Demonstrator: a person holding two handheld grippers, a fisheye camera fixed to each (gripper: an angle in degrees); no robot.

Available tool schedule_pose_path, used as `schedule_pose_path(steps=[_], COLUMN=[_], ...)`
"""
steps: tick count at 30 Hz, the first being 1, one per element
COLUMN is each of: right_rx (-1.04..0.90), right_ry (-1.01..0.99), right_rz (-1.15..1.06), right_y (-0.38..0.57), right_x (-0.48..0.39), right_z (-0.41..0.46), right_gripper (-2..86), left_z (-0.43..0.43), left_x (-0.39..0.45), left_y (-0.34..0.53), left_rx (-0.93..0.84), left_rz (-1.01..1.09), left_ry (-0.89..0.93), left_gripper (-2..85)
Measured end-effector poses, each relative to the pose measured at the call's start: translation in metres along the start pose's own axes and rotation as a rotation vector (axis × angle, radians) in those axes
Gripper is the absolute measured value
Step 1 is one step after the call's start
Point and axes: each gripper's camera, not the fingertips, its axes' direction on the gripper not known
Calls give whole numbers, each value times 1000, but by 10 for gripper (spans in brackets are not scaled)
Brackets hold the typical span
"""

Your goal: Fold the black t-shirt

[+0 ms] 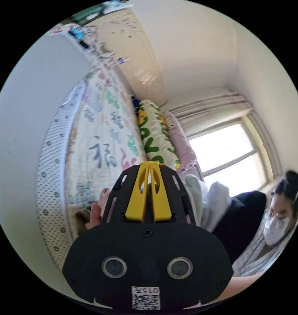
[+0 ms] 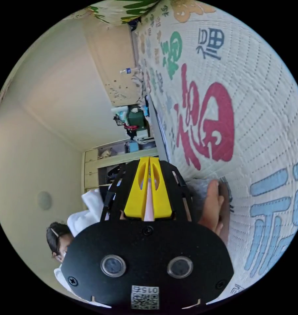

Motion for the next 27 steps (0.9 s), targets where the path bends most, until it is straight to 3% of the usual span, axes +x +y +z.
schedule_pose_path(steps=[3, 5, 8, 11, 15, 18, 21, 27], right_rx=[170, 176, 165, 172, 229, 158, 100, -37], right_ry=[-170, -223, -42, 75, 287, 478, 625, 831], right_rz=[-87, -122, -338, -550, -809, -874, -861, -904], right_y=[1, 9, 44, 104, 221, 287, 320, 328], right_x=[-25, -46, -117, -203, -320, -382, -427, -488], right_z=[-36, -58, -97, -134, -156, -131, -99, -68], right_gripper=[-5, -5, -5, -4, 3, 37, 94, 87], left_z=[-19, -37, -76, -122, -157, -146, -128, -99], left_x=[-11, -5, 17, 60, 119, 146, 153, 150], left_y=[6, 16, 37, 71, 126, 166, 194, 204], left_rx=[120, 221, 280, 304, 148, -4, -74, -136], left_rz=[-13, 66, 167, 330, 412, 401, 380, 305], left_ry=[81, 131, 151, 60, -33, -158, -204, -289], left_gripper=[-9, -9, -9, -7, 9, 88, 123, 120])
